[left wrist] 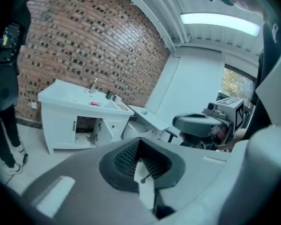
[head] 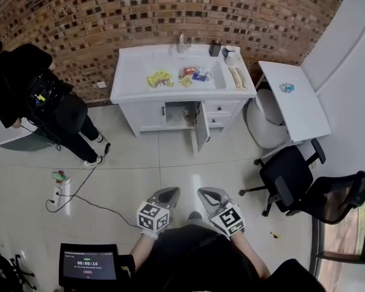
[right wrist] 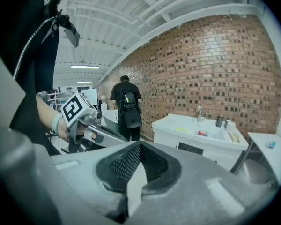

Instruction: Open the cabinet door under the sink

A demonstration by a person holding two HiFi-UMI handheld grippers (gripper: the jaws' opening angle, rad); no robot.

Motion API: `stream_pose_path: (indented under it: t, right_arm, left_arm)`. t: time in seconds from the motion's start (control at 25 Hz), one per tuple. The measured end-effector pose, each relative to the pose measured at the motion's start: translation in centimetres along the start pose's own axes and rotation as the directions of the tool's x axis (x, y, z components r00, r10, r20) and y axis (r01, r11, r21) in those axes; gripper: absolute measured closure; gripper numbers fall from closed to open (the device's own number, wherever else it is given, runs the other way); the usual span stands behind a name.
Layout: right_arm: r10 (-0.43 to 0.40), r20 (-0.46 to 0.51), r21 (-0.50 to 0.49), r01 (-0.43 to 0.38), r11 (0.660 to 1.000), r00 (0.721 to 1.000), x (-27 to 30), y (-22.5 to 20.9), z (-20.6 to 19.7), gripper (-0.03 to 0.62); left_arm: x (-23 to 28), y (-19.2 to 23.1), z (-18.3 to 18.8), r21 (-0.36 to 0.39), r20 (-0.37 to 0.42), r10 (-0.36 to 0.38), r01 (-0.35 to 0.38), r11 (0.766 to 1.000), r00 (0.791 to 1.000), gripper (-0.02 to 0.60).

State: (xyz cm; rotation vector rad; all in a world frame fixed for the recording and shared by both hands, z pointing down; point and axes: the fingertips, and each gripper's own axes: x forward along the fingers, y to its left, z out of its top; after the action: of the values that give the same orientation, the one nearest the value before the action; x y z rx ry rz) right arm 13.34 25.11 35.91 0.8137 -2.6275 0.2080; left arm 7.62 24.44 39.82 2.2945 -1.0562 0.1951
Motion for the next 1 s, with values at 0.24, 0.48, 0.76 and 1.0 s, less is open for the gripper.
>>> stream_pose_path:
  t: [0.24,0.48,0.76,1.0]
  right_arm:
    - [-0.023,-0.047,0.099,0.027,0.995,0.999,-6.1,-1.4,-6.2,0.603]
    - [-0.051,0.029,0.056,0.049,0.997,0.998,-7.7,-2.4,-6.8,0.603]
    - [-0.005,0.001,-0.029,0.005,1.000,1.000,-7.7,-2.5,-5.6,0.603]
    - [0.035,-0.038,0.005,-0.035,0.999,0.999,-8.4,-1.4,-7.6,0.603]
  left_arm:
    - [3.0,-9.1,-2.9,0.028,-0.022,-0.091,0.092,0.995,0.996,0.566]
    - [2.6,-8.7,-5.3,0.049,-0.018,-0.010,0.011,0.999,1.000,0.566]
    - [4.1,-11.0,-3.7,0.074,-0.023,-0.026,0.028,0.997,0.999,0.566]
    - [4.9,-13.2,-4.5,0.076,-0.047,-0.055,0.058,0.995,0.997,0.566]
